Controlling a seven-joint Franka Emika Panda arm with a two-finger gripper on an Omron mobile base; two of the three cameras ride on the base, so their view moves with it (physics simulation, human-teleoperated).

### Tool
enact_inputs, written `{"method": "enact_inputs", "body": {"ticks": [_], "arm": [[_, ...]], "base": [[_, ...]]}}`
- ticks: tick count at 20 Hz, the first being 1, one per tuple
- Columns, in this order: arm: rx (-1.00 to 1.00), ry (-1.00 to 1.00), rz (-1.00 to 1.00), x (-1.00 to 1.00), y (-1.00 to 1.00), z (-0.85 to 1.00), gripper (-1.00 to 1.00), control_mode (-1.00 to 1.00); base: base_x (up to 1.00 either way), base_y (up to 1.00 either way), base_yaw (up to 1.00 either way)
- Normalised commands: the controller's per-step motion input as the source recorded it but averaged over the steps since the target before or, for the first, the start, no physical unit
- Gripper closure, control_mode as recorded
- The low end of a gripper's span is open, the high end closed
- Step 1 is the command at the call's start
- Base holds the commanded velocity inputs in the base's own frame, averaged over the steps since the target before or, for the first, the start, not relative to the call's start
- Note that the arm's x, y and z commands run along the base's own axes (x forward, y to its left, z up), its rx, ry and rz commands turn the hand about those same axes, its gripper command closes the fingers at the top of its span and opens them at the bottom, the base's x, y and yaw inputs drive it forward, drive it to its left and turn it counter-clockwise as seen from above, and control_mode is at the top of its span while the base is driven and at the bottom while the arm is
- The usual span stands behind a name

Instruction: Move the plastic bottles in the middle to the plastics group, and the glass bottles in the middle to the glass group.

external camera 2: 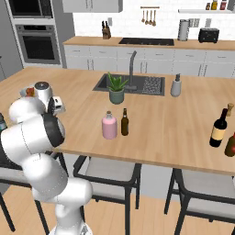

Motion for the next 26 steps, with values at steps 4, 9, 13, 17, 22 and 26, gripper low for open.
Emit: {"method": "enact_inputs", "body": {"ticks": [4, 9, 13, 17, 22, 26], "arm": [[0.0, -0.1, 0.0, 0.26, 0.61, -0.02, 1.0, -1.0], [0.0, -0.03, 0.0, 0.1, 0.51, 0.0, 1.0, -1.0], [0.01, 0.06, 0.03, -0.01, 0.26, 0.05, 1.0, -1.0], [0.01, 0.1, 0.12, -0.05, 0.19, 0.05, 1.0, -1.0], [0.0, 0.06, 0.16, -0.09, 0.32, -0.01, 1.0, -1.0], [0.0, 0.0, 0.16, -0.18, 0.43, -0.08, 1.0, -1.0]], "base": [[0.0, 0.0, 0.0], [0.0, 0.0, 0.0], [0.0, 0.0, 0.0], [0.0, 0.0, 0.0], [0.0, 0.0, 0.0], [0.0, 0.0, 0.0]]}}
